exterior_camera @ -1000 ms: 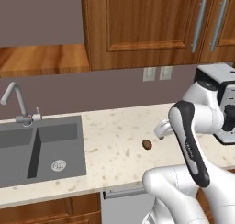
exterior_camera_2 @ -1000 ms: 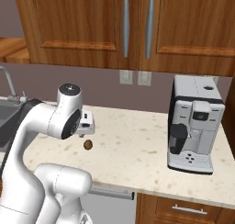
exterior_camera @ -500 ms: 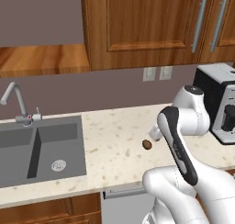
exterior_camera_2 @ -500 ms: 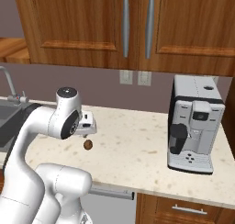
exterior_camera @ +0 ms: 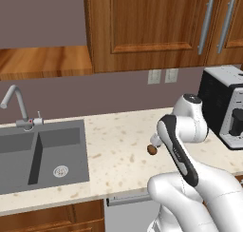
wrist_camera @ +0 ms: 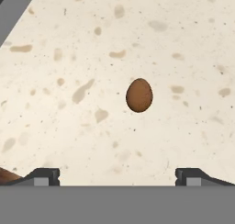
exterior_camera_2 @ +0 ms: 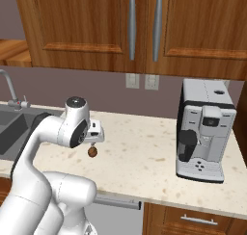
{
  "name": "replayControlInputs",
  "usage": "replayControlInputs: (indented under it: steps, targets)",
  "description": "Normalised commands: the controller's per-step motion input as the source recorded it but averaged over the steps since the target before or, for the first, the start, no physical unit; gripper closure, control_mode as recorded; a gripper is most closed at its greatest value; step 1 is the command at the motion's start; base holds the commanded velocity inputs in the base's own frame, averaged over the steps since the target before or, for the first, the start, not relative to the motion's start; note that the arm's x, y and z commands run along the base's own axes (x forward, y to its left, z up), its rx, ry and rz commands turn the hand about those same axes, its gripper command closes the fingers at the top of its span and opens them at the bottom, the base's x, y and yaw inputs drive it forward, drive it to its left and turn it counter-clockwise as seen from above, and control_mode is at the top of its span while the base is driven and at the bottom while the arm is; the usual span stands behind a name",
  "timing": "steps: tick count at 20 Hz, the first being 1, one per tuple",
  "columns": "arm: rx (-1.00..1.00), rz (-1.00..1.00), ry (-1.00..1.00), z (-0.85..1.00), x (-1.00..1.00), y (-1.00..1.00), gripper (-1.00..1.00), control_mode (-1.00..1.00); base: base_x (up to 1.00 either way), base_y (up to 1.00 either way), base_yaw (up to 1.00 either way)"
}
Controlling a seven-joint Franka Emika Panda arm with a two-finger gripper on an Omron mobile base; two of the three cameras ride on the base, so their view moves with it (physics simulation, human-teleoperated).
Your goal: Gather the eggs and milk located in the vicinity of the sink area and place them right next to the bowl.
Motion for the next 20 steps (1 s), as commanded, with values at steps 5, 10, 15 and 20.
replayControlInputs:
  steps: [5,10,15,20]
  targets:
    - [0.0,0.0,0.0,-0.32,0.32,0.0,-1.0,-1.0,0.0,0.0,0.0]
    - [0.0,0.0,0.0,-0.4,0.27,0.0,-1.0,-1.0,0.0,0.0,0.0]
    - [0.0,0.0,0.0,-0.37,0.29,0.0,-1.0,-1.0,0.0,0.0,0.0]
    - [0.0,0.0,0.0,-0.25,0.25,0.0,-1.0,-1.0,0.0,0.0,0.0]
